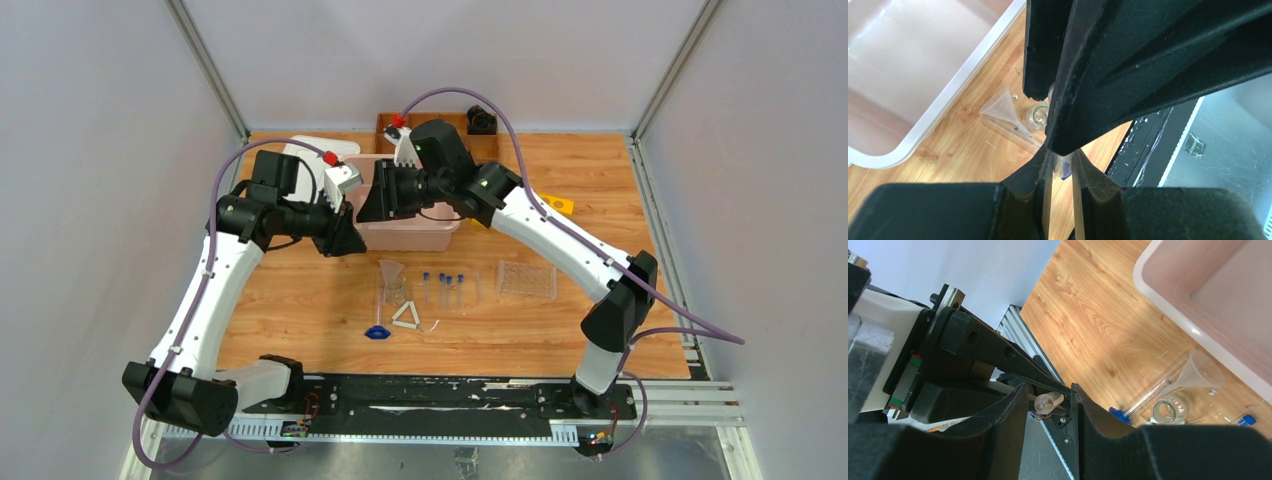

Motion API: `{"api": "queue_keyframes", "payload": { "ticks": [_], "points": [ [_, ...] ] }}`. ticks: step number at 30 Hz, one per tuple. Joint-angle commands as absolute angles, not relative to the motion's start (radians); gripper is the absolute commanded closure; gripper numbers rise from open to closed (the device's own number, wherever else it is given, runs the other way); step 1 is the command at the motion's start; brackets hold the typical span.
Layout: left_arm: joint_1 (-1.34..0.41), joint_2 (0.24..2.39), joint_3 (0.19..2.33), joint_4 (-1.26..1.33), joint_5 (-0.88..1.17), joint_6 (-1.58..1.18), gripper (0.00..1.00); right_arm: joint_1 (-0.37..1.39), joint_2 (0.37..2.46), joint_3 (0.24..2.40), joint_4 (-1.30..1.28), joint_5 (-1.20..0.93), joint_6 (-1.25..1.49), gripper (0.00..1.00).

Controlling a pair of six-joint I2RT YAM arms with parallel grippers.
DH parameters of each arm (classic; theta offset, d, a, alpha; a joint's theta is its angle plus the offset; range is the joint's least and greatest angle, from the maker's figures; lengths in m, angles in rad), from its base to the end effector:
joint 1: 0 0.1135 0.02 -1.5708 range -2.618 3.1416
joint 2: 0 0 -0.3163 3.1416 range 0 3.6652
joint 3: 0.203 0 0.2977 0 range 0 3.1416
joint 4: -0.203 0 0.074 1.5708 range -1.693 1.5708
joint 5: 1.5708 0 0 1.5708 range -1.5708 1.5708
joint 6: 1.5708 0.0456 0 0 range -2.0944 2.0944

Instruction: Organize the chemistry lab equipment

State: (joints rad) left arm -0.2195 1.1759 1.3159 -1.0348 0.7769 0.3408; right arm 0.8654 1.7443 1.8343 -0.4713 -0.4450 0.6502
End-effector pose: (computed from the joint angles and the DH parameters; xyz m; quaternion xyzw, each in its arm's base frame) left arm 0.2325 -0.0846 0.4225 0.3621 0.8044 -0.3381 0.3280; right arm 0.2875 0.3679 0.4682 -0.2097 0.7899 0.5084 0.2713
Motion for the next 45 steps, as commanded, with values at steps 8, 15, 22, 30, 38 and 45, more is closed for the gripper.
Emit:
{"api": "queue_keyframes", "payload": {
  "ticks": [8,15,22,30,38,45],
  "points": [
    [-0.227,1.169,1.32,-1.025,0.748,0.347,0.94,0.899,1.76,1.886,-0.515,-0.441,0.604,0.83],
    [-0.227,1.181,1.32,-1.027,0.733,0.323,0.25,0.881,1.735,1.886,-0.589,-0.407,0.552,1.0],
    [-0.227,1.175,1.336,-1.026,0.657,0.285,0.0,0.763,1.591,1.798,-0.716,-0.117,0.408,1.0],
    [-0.227,1.203,1.354,-1.028,0.554,0.246,0.0,0.595,1.466,1.623,-0.679,0.221,0.303,1.0],
    [-0.227,1.22,1.36,-1.028,0.507,0.22,0.0,0.479,1.468,1.396,-0.418,0.343,0.243,1.0],
    [-0.227,1.238,1.364,-1.028,0.466,0.21,0.0,0.459,1.525,1.316,-0.258,0.382,0.205,1.0]
  ]
}}
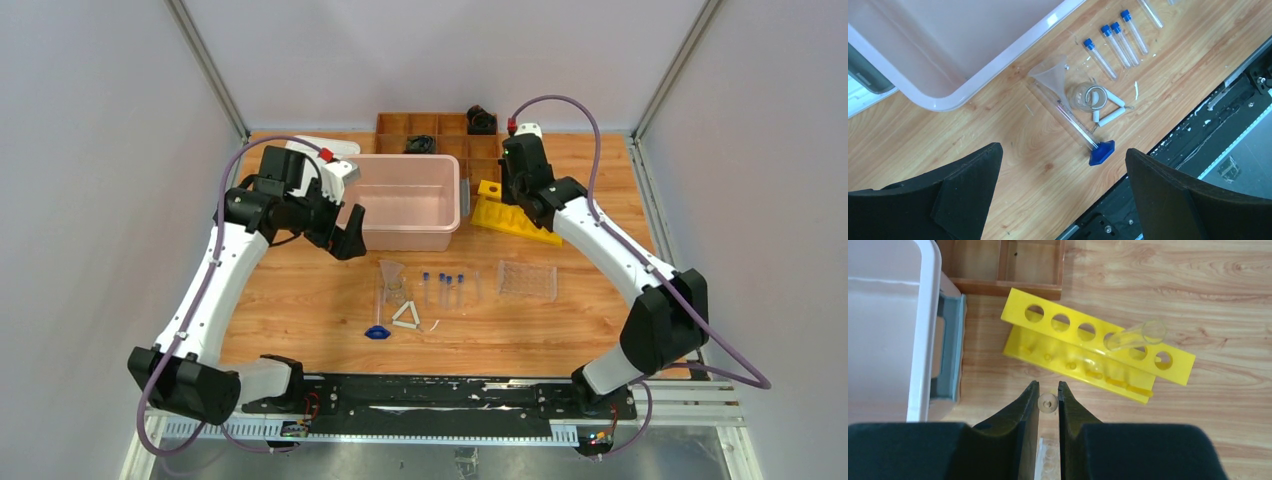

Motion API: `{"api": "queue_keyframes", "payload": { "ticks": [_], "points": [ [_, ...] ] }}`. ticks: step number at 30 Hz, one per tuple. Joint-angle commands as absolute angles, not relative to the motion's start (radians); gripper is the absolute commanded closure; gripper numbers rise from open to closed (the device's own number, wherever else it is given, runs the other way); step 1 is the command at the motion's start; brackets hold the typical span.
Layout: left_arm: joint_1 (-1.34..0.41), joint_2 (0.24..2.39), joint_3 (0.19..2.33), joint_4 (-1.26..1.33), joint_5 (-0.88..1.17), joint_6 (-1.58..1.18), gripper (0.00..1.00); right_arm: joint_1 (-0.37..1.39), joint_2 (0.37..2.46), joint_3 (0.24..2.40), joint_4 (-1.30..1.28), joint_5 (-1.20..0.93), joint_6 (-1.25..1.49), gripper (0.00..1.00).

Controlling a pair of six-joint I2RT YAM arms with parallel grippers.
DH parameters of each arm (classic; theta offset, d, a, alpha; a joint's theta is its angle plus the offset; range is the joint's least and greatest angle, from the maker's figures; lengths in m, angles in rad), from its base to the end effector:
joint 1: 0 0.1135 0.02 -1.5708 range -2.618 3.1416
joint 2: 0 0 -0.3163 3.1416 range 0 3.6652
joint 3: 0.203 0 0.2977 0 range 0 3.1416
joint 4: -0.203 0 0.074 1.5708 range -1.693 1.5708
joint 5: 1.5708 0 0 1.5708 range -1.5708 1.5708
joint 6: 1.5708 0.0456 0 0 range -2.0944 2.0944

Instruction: Organize the chemistry lab equipment

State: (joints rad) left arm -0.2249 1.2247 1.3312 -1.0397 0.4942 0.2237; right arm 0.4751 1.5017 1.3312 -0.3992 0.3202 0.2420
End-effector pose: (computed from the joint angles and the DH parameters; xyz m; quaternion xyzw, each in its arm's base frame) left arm 0.2527 -0.0800 0.4100 0.2795 0.8806 -0.2325 0.3038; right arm 0.3573 0.1677 0.3755 -0.0247 0.8691 0.0353 0.4927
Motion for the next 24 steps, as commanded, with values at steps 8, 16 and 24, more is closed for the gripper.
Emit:
{"api": "queue_keyframes", "payload": {
  "ticks": [8,16,24],
  "points": [
    [-0.227,1.259,1.367,-1.027,0.464,0.205,0.0,0.458,1.566,1.228,-0.093,0.386,0.183,1.0],
    [-0.227,1.255,1.351,-1.028,0.445,0.218,0.0,0.457,1.579,1.163,-0.009,0.4,0.182,1.0],
    [-0.227,1.255,1.345,-1.028,0.439,0.215,0.0,0.456,1.589,1.131,0.036,0.383,0.202,1.0]
  ]
}}
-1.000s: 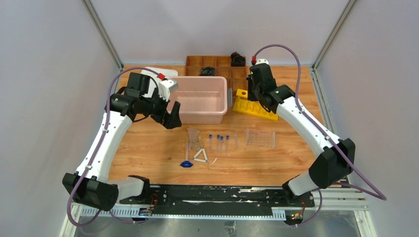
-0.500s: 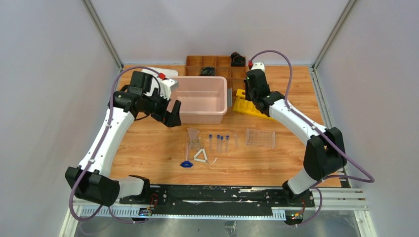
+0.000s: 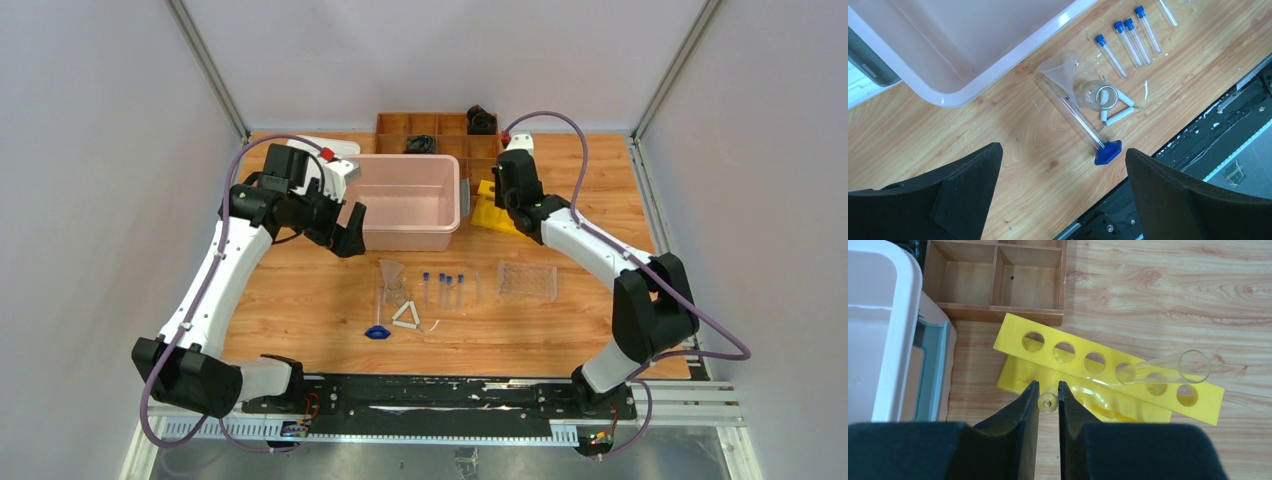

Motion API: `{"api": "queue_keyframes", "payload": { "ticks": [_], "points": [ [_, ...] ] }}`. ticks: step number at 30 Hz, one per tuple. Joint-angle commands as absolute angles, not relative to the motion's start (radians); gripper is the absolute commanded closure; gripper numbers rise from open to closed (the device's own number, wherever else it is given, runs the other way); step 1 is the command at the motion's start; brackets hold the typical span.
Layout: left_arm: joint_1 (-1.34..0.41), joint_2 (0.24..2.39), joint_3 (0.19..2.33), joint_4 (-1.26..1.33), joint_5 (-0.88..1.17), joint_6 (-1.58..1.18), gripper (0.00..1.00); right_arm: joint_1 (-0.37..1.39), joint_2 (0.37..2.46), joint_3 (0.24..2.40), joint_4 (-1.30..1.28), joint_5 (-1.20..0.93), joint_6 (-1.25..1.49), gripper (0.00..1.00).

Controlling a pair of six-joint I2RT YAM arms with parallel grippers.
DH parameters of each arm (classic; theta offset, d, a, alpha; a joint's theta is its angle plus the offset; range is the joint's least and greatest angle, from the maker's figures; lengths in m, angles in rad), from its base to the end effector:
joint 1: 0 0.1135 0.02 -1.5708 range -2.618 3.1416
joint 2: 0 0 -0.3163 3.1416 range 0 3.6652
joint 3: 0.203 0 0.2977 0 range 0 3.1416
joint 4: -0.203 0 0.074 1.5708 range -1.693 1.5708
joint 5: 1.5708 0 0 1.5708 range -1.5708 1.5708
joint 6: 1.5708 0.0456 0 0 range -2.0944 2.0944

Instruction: Organize the chemistry lab equipment

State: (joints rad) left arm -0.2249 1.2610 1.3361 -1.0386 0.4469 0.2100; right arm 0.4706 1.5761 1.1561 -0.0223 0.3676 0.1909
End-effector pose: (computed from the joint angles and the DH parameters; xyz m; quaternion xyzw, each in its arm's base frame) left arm 0.2642 -0.0807 0.4019 0.2655 0.8943 -0.2136 0.2900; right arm 0.3798 0.1748 0.3158 -0.0190 0.8363 0.0247 0.5474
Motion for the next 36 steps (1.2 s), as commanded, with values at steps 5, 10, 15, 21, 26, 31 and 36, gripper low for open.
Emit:
{"api": "queue_keyframes", "payload": {
  "ticks": [5,10,15,21,26,31,36],
  "points": [
    [-0.227,1.255,1.347,-1.028,0.441,0.209,0.0,0.454,1.593,1.115,0.048,0.385,0.212,1.0],
    [-0.227,1.252,1.343,-1.028,0.443,0.21,0.0,0.45,1.596,1.105,0.056,0.382,0.224,1.0],
    [-0.227,1.252,1.342,-1.028,0.44,0.209,0.0,0.449,1.6,1.097,0.068,0.386,0.225,1.0],
    [-0.227,1.254,1.343,-1.027,0.437,0.209,0.0,0.444,1.607,1.087,0.089,0.379,0.235,1.0],
    [-0.227,1.251,1.341,-1.027,0.436,0.209,0.0,0.436,1.611,1.085,0.095,0.365,0.251,1.0],
    [-0.227,1.251,1.339,-1.028,0.433,0.21,0.0,0.436,1.624,1.082,0.097,0.361,0.253,1.0],
    [-0.227,1.252,1.338,-1.028,0.43,0.212,0.0,0.436,1.636,1.077,0.1,0.359,0.254,1.0]
  ]
}}
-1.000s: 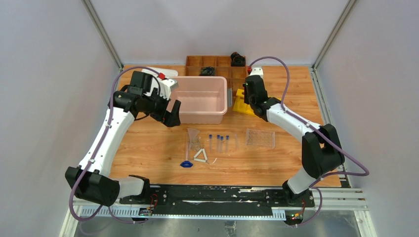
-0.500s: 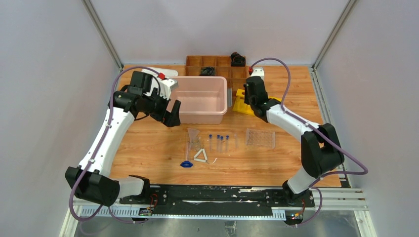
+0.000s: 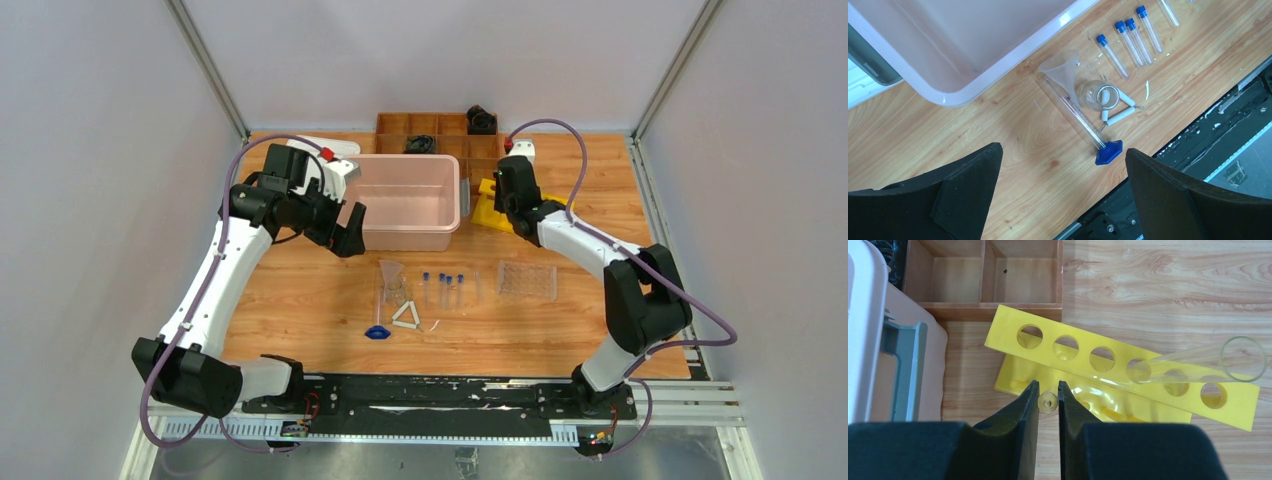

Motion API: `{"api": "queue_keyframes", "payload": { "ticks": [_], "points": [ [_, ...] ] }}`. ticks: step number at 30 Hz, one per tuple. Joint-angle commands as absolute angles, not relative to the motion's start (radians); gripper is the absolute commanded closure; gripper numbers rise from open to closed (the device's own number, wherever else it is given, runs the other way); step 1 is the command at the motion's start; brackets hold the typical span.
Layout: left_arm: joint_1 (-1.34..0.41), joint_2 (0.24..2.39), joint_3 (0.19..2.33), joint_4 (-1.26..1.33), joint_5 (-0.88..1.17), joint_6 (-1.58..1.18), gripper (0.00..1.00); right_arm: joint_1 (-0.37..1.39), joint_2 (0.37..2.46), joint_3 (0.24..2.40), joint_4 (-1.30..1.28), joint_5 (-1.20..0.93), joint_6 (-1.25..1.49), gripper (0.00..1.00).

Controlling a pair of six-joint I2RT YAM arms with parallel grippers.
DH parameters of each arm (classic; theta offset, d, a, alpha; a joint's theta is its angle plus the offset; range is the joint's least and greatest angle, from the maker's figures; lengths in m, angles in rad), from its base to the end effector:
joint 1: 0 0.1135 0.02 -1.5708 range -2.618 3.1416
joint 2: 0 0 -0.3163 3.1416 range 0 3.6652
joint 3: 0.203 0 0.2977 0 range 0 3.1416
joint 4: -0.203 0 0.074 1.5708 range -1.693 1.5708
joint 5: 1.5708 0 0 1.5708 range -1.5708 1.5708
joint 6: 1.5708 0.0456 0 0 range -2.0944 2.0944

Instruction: Organize the chemistry lab equipment

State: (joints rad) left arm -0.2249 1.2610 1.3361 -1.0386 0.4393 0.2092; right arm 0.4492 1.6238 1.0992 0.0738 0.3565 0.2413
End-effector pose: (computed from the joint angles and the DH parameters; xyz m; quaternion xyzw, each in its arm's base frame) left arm 0.2643 -0.0804 0.4018 0.2642 0.8954 -0.2102 0.2902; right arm 0.3891 0.1699 0.2844 0.0072 0.8391 0.0356 0.5428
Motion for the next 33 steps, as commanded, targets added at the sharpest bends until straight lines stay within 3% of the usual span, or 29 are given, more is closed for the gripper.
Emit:
{"api": "queue_keyframes", "payload": {
  "ticks": [1,30,33],
  "points": [
    [-0.227,1.25,1.338,-1.027,0.428,0.213,0.0,0.436,1.637,1.077,0.1,0.358,0.255,1.0],
    [-0.227,1.26,1.357,-1.028,0.427,0.209,0.0,0.448,1.578,1.032,0.051,0.281,0.264,1.0],
    [-0.227,1.257,1.357,-1.028,0.425,0.21,0.0,0.448,1.569,1.046,0.029,0.273,0.274,0.78]
  ]
}}
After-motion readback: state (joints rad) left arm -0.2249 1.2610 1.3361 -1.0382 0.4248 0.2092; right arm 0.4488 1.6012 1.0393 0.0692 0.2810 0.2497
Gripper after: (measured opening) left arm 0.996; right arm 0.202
